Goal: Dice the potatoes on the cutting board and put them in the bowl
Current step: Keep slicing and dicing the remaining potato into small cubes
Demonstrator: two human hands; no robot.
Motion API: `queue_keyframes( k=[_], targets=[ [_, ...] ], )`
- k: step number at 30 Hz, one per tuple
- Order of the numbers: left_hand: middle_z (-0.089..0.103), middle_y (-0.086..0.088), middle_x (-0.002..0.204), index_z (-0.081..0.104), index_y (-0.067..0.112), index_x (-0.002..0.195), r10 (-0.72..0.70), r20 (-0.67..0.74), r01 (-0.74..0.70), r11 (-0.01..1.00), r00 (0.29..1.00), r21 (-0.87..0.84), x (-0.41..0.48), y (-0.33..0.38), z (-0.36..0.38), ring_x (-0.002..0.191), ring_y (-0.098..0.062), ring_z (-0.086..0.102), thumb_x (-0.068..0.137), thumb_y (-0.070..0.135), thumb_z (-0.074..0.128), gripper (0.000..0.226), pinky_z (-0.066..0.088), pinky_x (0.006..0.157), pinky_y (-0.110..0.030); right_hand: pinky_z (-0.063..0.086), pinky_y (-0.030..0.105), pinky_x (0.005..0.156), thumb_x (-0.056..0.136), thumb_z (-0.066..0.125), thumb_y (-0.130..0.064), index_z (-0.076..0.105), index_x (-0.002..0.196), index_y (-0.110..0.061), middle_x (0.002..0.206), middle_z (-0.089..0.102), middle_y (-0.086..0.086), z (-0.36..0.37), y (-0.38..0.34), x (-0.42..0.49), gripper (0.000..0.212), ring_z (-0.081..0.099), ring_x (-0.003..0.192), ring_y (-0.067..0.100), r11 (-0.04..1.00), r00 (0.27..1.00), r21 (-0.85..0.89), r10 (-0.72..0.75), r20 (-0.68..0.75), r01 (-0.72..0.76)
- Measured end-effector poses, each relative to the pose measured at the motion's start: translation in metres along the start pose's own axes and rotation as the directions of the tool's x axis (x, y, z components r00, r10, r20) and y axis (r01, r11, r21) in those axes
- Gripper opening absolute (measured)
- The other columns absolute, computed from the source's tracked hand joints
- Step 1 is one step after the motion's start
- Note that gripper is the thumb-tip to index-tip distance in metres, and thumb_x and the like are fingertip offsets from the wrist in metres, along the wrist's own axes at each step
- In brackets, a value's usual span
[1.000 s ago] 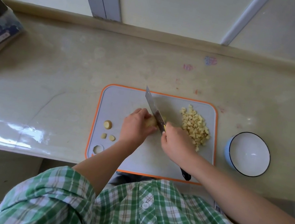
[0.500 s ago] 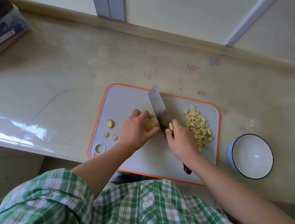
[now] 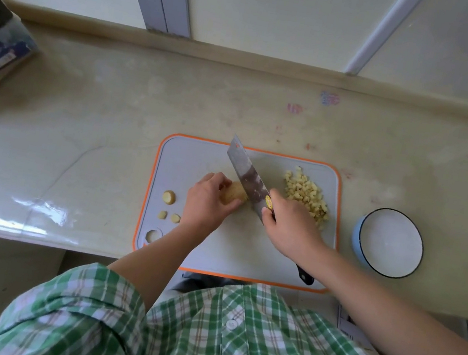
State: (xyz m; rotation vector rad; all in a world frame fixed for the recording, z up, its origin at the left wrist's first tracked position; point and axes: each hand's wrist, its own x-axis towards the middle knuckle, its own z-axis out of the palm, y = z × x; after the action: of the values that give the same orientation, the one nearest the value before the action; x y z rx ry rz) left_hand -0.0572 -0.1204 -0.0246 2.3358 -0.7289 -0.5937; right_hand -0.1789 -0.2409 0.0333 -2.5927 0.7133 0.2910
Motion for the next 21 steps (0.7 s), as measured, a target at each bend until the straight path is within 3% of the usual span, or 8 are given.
queue_keyframes(
  k=[10,15,21],
  targets=[
    [0.062,-0.003,0.098,0.065,0.012,0.102,0.0,0.008,0.0,1.0,1.0,0.017,0.0,0.004,0.0,0.084,-0.021,0.059,0.076,0.03,0.077,0.034,0.037,0.07,-0.024,0.027,0.034,0.055,0.097,0.043,-0.02,0.032,0.084,-0.012,0.06,0.033,-0.001,-0.005,-0.001,-0.006,0.019,0.04,0.062,0.029,0.998,0.996,-0.058,-0.008,0.083,0.013],
    [0.062,-0.004,0.098,0.065,0.011,0.1,0.01,0.003,-0.01,1.0,1.0,0.017,-0.001,0.007,0.002,0.084,-0.024,0.059,0.076,0.028,0.077,0.031,0.039,0.07,-0.028,0.021,0.031,0.045,0.097,0.043,-0.017,0.036,0.085,-0.012,0.061,0.036,-0.002,-0.002,-0.006,-0.009,0.016,0.039,0.055,0.022,0.998,0.996,-0.069,-0.002,0.094,0.008],
    [0.063,-0.003,0.101,0.065,0.011,0.102,0.001,0.017,-0.002,0.999,1.0,0.034,0.0,0.01,-0.001,0.086,-0.024,0.059,0.077,0.027,0.075,0.031,0.039,0.072,-0.028,0.02,0.03,0.045,0.097,0.043,-0.016,0.036,0.085,-0.011,0.061,0.033,-0.004,0.015,-0.007,0.003,0.015,0.04,0.059,0.024,0.999,0.998,-0.028,0.025,0.064,-0.023]
  ],
)
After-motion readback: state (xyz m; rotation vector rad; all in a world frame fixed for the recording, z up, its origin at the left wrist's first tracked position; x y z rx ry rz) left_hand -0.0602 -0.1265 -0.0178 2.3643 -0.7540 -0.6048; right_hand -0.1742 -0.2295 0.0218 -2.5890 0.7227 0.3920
